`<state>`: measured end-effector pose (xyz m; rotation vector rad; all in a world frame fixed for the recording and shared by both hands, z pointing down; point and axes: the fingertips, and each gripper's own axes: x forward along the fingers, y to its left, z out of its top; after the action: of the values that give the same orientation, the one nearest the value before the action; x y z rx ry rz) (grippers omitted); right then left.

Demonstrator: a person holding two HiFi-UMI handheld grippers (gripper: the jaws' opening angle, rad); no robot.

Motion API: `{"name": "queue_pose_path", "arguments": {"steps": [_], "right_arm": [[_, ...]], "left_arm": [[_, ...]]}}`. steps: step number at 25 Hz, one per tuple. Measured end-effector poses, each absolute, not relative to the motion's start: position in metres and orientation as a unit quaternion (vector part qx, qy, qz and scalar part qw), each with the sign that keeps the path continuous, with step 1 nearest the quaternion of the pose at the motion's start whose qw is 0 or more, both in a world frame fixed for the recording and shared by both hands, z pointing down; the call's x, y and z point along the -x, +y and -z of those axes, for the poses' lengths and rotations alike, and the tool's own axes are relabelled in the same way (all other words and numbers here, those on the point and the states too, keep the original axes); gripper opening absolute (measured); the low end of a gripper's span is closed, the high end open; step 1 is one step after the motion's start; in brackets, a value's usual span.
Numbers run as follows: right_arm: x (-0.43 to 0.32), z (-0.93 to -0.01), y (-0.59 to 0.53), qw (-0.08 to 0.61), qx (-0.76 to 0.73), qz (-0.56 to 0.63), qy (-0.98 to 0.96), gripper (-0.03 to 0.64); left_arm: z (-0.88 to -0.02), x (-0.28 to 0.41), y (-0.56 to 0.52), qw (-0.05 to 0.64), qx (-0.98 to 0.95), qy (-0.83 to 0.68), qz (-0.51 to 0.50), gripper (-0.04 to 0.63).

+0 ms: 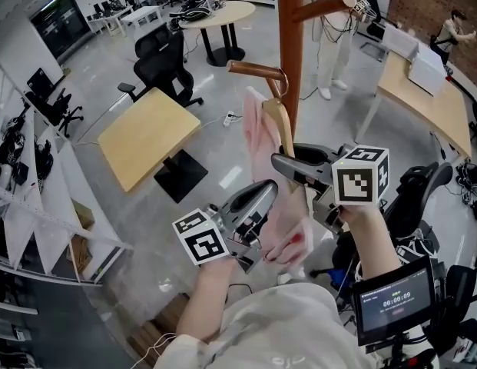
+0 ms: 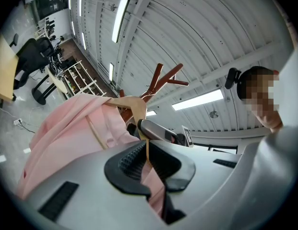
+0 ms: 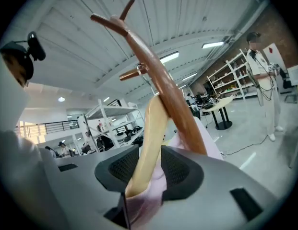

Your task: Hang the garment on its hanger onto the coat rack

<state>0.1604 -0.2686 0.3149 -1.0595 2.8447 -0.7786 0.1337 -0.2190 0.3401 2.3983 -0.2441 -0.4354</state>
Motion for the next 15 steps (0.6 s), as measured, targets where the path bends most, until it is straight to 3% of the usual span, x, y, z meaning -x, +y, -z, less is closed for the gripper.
{"name": "queue_pose_path", "arguments": {"steps": [15], "right_arm": [[-0.250,-0.300,-0.248,0.109,0.400,0.258,0.873,0.124]], "left_arm": [[-0.338,-0.152,-0.218,0.347,-0.920,-0.072,0.166,0.007]]}}
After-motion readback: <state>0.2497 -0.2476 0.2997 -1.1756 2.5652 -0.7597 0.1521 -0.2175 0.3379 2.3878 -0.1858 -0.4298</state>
